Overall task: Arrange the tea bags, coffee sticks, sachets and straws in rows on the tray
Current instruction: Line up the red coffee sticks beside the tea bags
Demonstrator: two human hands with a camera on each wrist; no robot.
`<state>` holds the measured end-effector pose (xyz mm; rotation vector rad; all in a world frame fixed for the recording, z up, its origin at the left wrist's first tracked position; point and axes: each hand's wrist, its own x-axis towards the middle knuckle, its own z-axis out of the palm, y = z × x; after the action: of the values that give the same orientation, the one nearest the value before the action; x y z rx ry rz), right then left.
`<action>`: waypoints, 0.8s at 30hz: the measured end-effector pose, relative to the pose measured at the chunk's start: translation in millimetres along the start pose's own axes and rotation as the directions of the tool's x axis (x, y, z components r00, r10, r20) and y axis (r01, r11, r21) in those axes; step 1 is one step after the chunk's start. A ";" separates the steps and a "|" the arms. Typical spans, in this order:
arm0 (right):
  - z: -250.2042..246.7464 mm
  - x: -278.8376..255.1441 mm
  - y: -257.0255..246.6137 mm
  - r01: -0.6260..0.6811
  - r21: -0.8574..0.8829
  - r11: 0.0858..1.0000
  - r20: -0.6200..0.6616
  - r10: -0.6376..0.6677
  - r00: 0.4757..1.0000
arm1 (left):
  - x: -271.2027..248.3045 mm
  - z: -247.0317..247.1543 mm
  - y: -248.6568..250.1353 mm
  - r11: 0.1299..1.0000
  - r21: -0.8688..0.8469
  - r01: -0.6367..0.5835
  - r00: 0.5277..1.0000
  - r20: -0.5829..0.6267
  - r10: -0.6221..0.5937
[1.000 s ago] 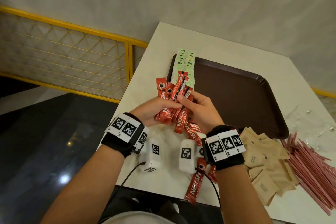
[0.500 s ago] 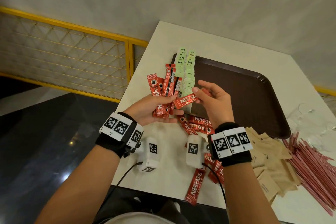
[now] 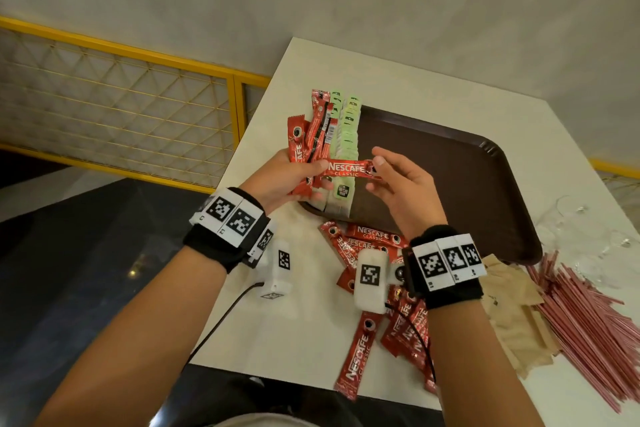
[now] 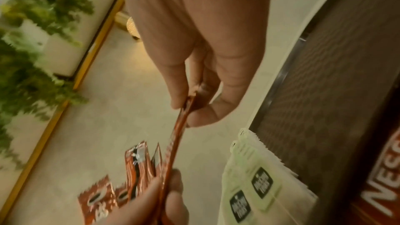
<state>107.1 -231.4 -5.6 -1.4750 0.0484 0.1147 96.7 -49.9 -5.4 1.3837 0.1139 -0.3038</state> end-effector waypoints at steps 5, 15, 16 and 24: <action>-21.4 16.5 -6.0 -0.148 0.147 0.978 0.117 0.131 0.984 | 9.5 -0.1 8.3 0.997 0.075 -0.014 0.999 -0.036 0.017; -50.2 89.5 -43.0 -0.165 -0.057 0.985 0.147 0.172 0.974 | 35.6 9.6 20.5 0.993 -0.114 -0.017 0.983 -0.184 -0.004; -55.4 102.2 -45.7 -0.155 -0.060 0.986 0.113 0.161 0.980 | 39.3 11.6 21.9 0.988 -0.153 -0.009 0.983 -0.185 -0.020; -82.7 211.9 -15.5 -0.279 -0.300 0.912 -0.226 0.216 0.950 | 69.2 31.6 37.9 0.976 -0.205 0.073 0.997 -0.020 -0.079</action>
<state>322.4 -305.0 -20.0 -1.8078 0.3899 0.1970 170.3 -85.0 18.7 1.1813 0.2165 -0.3271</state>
